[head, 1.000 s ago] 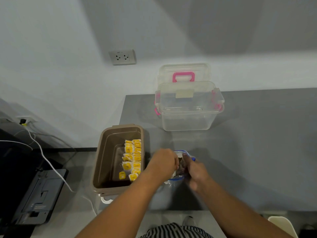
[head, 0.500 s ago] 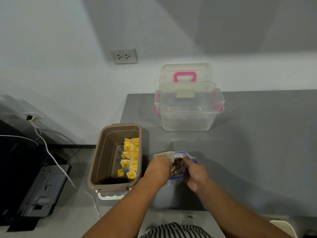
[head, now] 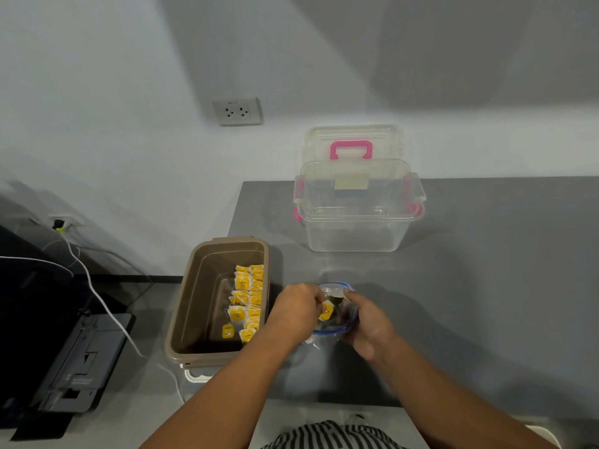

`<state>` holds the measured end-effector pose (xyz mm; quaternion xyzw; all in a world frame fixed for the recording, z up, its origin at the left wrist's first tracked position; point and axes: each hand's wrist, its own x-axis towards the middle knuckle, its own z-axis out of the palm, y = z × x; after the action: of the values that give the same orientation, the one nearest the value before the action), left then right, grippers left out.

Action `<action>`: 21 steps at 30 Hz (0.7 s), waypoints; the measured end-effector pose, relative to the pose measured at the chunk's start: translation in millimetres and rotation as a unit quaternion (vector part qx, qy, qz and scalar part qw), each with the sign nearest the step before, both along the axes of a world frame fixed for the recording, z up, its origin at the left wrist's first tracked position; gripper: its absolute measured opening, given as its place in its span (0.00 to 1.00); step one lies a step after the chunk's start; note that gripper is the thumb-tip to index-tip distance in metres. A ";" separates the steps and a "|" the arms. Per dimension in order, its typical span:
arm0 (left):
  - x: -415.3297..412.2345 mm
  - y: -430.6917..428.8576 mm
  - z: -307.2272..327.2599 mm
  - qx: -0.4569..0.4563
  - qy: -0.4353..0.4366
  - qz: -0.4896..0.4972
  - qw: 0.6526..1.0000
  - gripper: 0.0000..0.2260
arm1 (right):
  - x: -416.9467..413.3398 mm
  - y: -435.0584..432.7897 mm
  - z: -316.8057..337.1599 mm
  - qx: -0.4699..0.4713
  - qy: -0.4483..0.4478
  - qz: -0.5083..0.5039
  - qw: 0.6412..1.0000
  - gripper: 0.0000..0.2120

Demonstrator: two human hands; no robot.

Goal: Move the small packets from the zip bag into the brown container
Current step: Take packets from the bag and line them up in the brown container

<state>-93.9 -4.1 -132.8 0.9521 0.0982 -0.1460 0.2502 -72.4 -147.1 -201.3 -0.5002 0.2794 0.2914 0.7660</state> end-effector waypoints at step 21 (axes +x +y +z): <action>10.2 16.1 7.2 0.020 -0.044 -0.039 0.998 0.05 | 2.2 14.1 14.5 -0.136 -0.027 0.011 0.990 0.16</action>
<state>-83.7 12.0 -125.6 0.9655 0.0528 -0.1121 0.2292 -70.2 -133.1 -186.8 -0.6108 0.2900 0.2450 0.6948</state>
